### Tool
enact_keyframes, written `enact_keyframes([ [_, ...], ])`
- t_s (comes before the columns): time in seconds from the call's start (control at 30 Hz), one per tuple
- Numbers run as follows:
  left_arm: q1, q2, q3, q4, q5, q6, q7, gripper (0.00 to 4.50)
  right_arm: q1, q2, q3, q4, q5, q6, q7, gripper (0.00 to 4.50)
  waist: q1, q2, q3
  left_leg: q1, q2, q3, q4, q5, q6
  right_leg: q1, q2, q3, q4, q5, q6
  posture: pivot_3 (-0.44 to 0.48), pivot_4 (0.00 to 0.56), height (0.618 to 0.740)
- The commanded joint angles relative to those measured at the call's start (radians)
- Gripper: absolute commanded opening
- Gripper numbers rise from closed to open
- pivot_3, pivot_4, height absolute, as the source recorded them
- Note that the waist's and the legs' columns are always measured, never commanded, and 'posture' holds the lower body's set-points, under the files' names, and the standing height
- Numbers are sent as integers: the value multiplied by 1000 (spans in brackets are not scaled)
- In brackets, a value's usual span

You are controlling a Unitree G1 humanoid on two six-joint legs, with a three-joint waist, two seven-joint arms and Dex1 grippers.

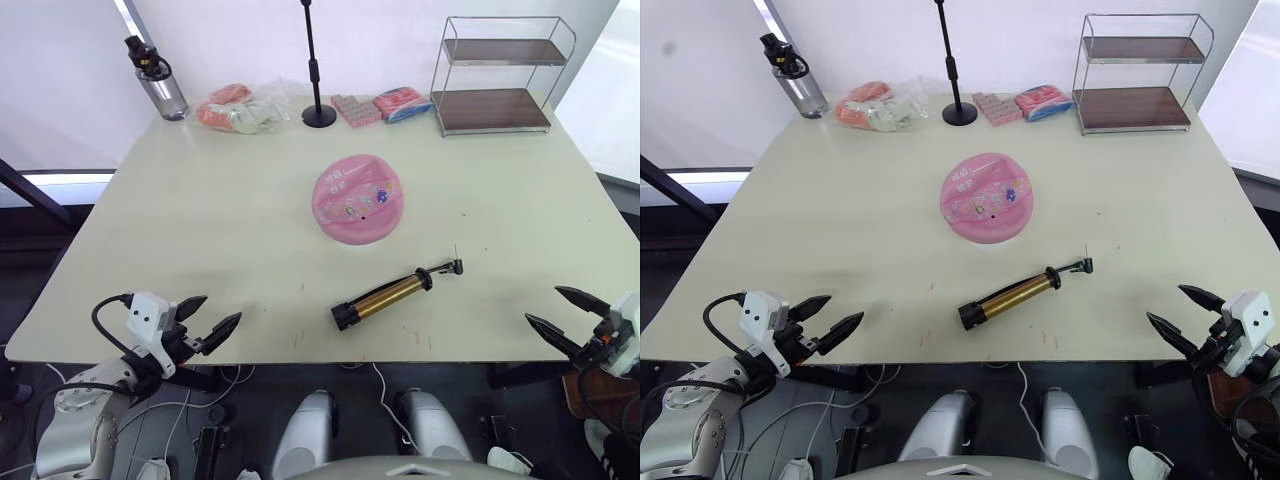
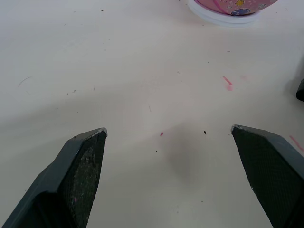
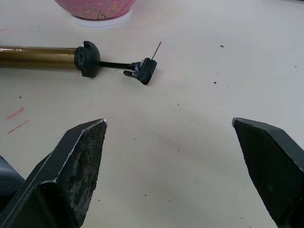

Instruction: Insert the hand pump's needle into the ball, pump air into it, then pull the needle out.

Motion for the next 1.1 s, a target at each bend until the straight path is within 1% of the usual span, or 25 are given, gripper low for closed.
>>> enact_keyframes([
  [0.03,12,3,37,-42,-11,-7,3,4500,8,-17,-20,-64,29,20,2,4437,0,0,0,0,0,0,0,0,0,0,0,0,0,0,0,0,150,731],
  [0.27,25,5,34,-67,-8,-7,14,4500,32,-25,-15,-135,53,87,12,4437,0,-2,1,0,1,0,0,0,0,0,0,0,0,0,0,0,150,731],
  [0.5,19,10,24,-74,1,-7,14,4500,32,-27,-16,-149,55,105,14,4437,1,-3,2,-1,1,1,0,0,0,0,0,0,-1,0,0,0,150,731],
  [0.67,1,16,-3,-89,15,-11,2,4500,35,-29,-19,-159,64,110,22,4437,1,-3,2,-1,1,1,0,0,0,0,0,0,-1,0,0,0,150,731],
  [0.9,-111,42,-100,-115,37,38,-24,4500,48,-26,-33,-213,99,85,67,4437,3,-3,2,-1,1,1,0,0,0,0,0,-1,-1,0,0,0,150,731],
  [0.97,-176,46,-145,-123,18,83,-44,4500,59,-30,-32,-248,121,102,79,4437,3,-3,2,-1,1,1,0,0,0,0,0,-1,-1,0,0,0,150,731],
  [1.1,-287,46,-245,-121,52,128,-59,4500,73,-33,-29,-299,134,111,84,4437,2,-3,2,-1,1,1,0,0,0,0,1,-1,-1,0,0,0,150,731],
])
